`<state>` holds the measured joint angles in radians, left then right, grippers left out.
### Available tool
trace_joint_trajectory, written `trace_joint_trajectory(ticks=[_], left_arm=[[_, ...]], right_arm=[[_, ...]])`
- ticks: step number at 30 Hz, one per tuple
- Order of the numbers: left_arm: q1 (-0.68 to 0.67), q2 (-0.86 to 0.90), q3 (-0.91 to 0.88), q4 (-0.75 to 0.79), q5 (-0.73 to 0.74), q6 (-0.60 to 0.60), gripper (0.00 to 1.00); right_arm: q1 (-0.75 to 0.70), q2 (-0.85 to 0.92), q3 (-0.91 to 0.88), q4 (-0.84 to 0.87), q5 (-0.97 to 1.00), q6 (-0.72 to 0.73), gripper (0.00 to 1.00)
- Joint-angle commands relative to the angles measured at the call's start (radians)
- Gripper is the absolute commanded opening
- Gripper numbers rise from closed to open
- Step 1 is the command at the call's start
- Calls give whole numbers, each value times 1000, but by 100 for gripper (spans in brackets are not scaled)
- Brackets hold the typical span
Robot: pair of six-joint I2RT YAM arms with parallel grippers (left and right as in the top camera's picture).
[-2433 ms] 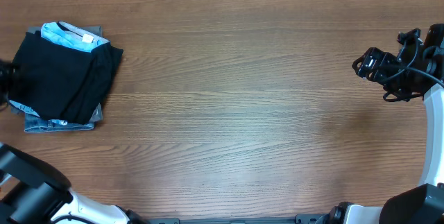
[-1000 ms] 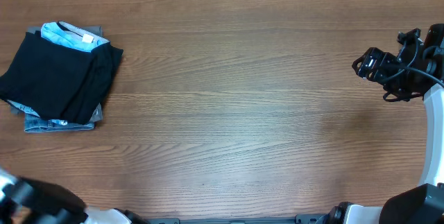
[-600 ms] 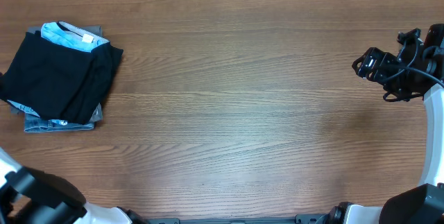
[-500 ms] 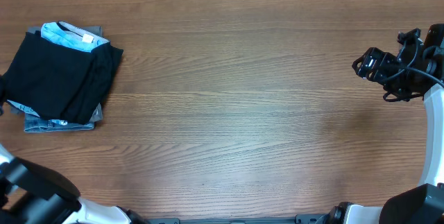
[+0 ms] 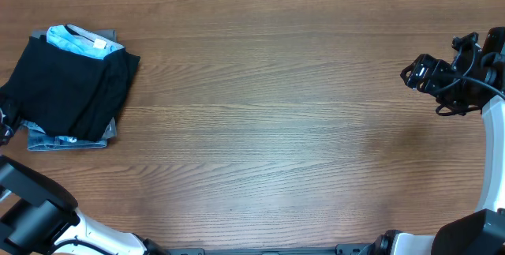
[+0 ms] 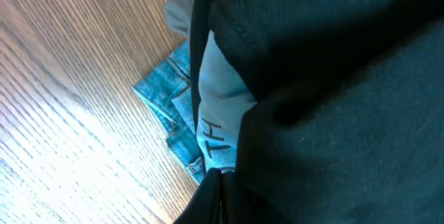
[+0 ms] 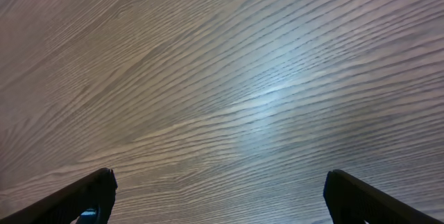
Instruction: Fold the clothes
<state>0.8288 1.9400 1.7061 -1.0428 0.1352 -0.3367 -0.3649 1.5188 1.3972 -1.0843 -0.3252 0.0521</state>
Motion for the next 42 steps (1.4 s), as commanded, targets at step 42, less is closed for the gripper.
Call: trace_joint_trajectory(ticks=[42], left_arm=[[-61,23,-52,125,-16,12,4]], right_arm=[[1,-2,10,5,3,5,100]])
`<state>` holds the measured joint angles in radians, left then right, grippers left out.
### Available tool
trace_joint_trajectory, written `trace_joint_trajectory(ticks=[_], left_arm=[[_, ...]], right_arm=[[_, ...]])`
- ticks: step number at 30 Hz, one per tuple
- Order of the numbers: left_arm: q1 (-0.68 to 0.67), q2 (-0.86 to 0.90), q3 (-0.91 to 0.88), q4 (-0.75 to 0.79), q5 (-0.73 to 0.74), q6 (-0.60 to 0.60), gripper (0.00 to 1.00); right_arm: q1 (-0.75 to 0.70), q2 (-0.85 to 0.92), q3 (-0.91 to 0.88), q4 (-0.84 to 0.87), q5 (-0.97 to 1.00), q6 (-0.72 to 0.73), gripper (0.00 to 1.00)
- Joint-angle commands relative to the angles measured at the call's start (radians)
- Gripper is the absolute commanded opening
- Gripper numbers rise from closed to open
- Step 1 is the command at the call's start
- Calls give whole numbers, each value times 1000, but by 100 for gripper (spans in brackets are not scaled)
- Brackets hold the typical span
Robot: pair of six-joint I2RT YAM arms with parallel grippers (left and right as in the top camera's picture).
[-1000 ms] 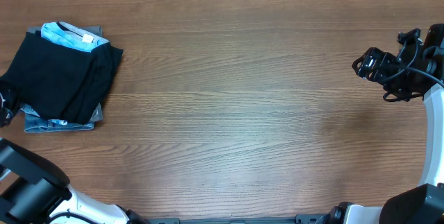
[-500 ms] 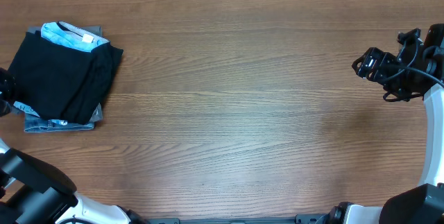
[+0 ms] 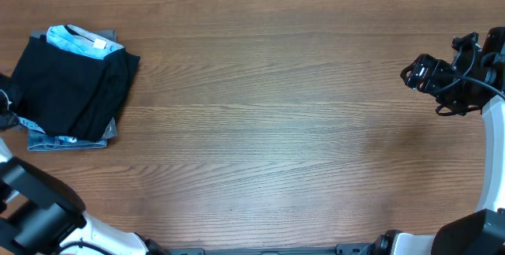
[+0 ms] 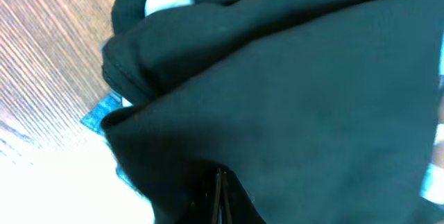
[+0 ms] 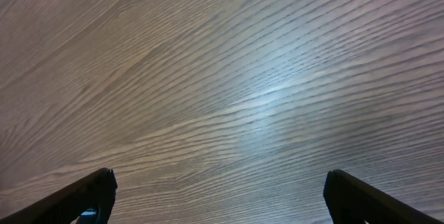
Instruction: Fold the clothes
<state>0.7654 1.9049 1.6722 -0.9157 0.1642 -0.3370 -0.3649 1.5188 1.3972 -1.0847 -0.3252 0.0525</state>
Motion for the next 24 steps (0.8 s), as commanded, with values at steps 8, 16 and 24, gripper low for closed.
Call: trace_joint_trajectory(ticks=[8,16,24], left_arm=[[18,59,-1,27,39,23,4],[-4,32,18,71,467,-35,5],[-114,10,18,55,550,-52,24]], right_arm=[[1,-2,10,5,3,4,100],[1,-2,10,5,3,5,100],[1,-2,10,5,3,5,100]])
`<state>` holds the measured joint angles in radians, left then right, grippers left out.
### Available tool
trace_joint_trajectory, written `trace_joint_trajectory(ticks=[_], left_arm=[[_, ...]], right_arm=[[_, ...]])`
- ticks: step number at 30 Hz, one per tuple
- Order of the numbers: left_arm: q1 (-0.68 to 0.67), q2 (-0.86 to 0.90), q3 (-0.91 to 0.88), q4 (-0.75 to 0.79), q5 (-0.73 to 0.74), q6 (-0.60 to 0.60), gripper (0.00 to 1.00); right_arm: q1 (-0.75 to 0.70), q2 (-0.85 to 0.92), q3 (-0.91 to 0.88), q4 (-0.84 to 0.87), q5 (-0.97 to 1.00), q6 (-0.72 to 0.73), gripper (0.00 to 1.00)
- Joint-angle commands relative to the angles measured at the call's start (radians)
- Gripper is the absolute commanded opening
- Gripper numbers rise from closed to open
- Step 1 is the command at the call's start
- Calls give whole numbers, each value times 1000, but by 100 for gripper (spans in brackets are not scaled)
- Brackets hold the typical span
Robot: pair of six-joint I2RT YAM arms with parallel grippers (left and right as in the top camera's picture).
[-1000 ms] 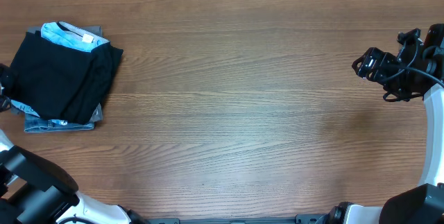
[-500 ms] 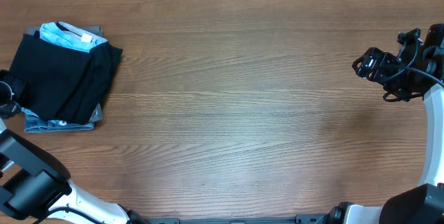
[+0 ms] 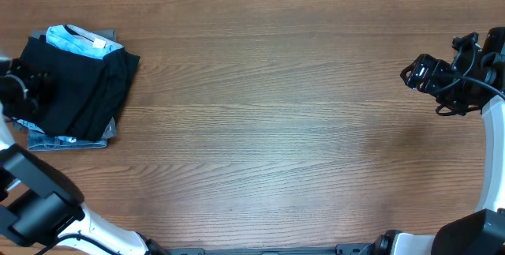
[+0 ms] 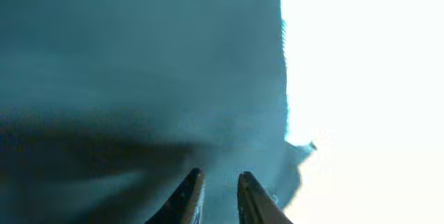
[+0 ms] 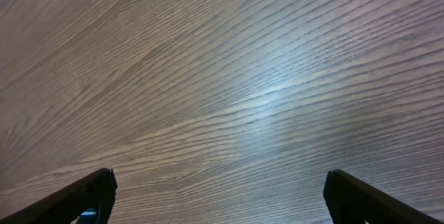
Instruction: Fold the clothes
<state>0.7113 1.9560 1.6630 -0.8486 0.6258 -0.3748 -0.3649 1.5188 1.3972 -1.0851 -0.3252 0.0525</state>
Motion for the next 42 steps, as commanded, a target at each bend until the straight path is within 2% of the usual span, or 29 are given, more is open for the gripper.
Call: trace_joint_trajectory(ticks=[1,5,6,7,16,23,31,42], left_arm=[[-80,-41,27,-14,88,-14,28],[-189,-41,27,-10,89,-15,60],[-228,-41,27,-10,84,-14,74],[-261,-41,27,-11,79,-14,100],[-640,-41,27,26,-58,-14,100],[-827,-41,27,23,-198,-14,100],[-926,-41,27,23,-218,-14,100],[-936,-41,27,23,-218,-14,100]], right_arm=[[1,-2,10,5,3,5,100],[1,-2,10,5,3,5,100],[1,-2,10,5,3,5,100],[1,-2,10,5,3,5,100],[1,-2,10,5,3,5,100],[1,-2,10,5,3,5,100],[1,-2,10,5,3,4,100],[2,3,10,5,5,5,100]])
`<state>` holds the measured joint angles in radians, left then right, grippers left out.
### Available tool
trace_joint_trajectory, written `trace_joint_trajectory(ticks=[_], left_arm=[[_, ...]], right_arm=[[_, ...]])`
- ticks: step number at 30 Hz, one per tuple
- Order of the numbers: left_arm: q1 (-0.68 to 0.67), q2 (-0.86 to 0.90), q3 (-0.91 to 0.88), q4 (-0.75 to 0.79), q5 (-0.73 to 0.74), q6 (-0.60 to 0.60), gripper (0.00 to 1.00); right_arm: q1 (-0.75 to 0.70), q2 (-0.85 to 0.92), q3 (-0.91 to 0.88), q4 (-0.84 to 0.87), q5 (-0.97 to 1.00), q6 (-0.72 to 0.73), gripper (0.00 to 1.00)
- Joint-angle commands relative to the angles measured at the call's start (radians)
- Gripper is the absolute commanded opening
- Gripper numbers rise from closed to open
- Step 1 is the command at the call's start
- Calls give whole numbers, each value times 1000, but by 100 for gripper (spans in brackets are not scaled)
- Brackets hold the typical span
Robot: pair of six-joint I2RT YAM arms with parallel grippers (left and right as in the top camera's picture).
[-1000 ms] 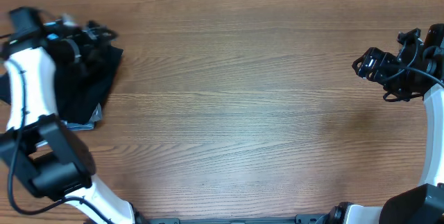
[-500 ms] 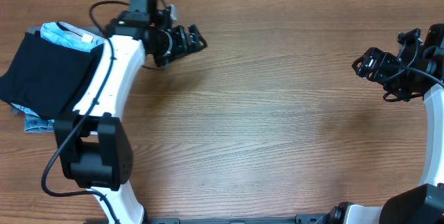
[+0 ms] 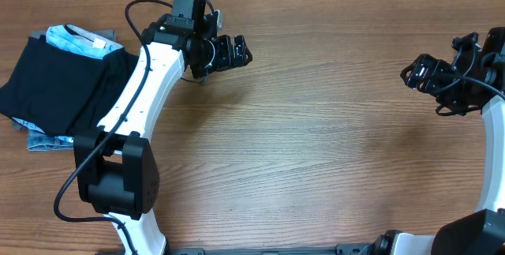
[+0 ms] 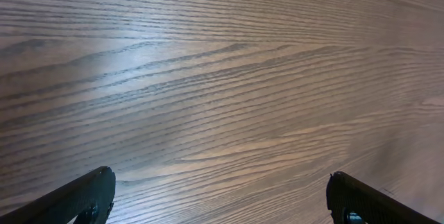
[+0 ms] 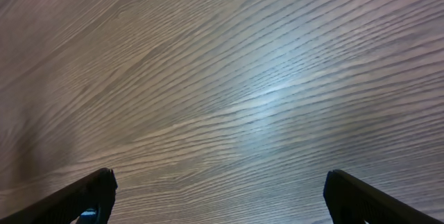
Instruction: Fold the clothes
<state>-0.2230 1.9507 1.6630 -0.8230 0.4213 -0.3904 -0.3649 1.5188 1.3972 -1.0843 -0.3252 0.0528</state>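
A pile of folded clothes lies at the table's far left in the overhead view: a black garment (image 3: 63, 85) on top, a light blue one (image 3: 75, 40) peeking out at the back, denim (image 3: 43, 138) underneath. My left gripper (image 3: 237, 51) hangs open over bare wood right of the pile, and in its wrist view its fingertips (image 4: 90, 196) are spread wide with nothing between them. My right gripper (image 3: 412, 73) is open at the far right, fingertips (image 5: 87, 195) wide apart over bare wood.
The wooden table (image 3: 300, 144) stretches between the two arms. The left arm (image 3: 138, 97) runs from the front left up across the table beside the pile. The table's back edge lies just beyond the left gripper.
My left gripper was at the left edge of the pile, jaws narrowly apart against the black cloth. Now it is wide open over bare wood to the pile's right. The right arm is unchanged.
My left gripper stayed at the pile's left edge, shut with black fabric filling its view, then slightly open against the cloth. Now it is away from the pile, empty and open. The black garment stays folded on top. The right gripper stayed open and still.
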Motion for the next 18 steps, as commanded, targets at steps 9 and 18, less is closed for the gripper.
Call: trace_joint_trajectory(ticks=[9,18], left_arm=[[-2,-35,27,-2,-14,1,100],[-2,-35,27,-2,-14,1,100]], right_arm=[[140,-85,9,5,4,4,100],[594,-336,8,5,3,4,100]])
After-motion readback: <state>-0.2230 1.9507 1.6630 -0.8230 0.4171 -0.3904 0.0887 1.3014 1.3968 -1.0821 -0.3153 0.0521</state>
